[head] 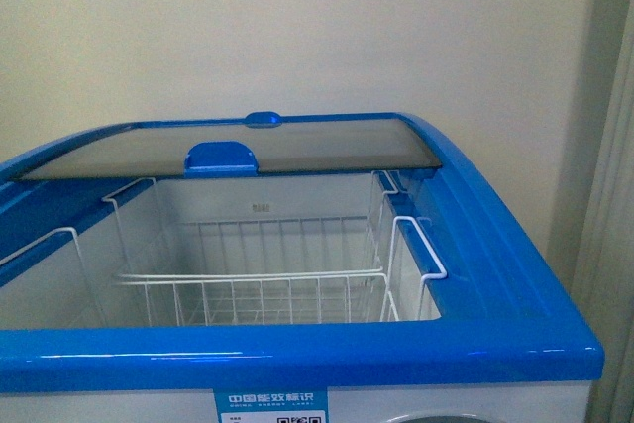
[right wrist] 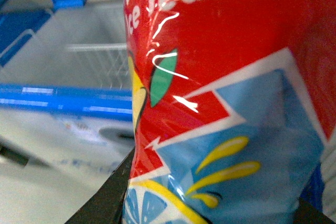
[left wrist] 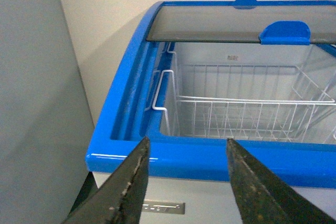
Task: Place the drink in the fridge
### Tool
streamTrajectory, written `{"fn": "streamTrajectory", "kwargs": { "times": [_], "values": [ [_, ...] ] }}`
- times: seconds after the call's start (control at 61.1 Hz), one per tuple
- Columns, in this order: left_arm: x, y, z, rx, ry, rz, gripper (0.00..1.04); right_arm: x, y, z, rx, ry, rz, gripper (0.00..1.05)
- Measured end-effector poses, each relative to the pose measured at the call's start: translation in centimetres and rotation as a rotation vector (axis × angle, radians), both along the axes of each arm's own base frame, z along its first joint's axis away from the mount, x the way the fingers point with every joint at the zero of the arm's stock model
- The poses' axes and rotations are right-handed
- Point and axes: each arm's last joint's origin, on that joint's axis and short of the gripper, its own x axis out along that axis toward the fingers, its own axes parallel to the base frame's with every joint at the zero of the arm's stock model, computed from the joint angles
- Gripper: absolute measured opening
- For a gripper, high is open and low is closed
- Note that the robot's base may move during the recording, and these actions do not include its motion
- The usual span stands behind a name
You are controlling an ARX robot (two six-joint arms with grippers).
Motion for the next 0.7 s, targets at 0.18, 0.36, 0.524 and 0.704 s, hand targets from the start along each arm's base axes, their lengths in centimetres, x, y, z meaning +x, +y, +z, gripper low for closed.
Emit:
{"fn": "streamTrajectory", "kwargs": {
  "times": [0.18, 0.36, 0.524, 0.704],
  "values": [
    [-0.8, -0.6, -1.3, -0.02, 0.003, 0.002, 0.19, 1.6, 0.2, 2.1, -0.01, -0.008, 0.247, 0.41],
    [-1.6, -1.8, -2.3, -0.029, 0.0, 0.011, 0.03, 7.2, 3.1, 6.3, -0.278, -0.096, 0.594, 0.41],
    [-2.2, -2.0, -3.1, -0.029, 0.001, -0.002, 0.03, 15.7, 7.0, 3.7, -0.744, -0.011, 0.827, 0.41],
    [-2.6, -2.0, -3.6, -0.029, 0.001, -0.002, 0.03, 21.8, 9.6, 0.7, -1.019, -0.031, 0.925, 0.41]
  ]
}}
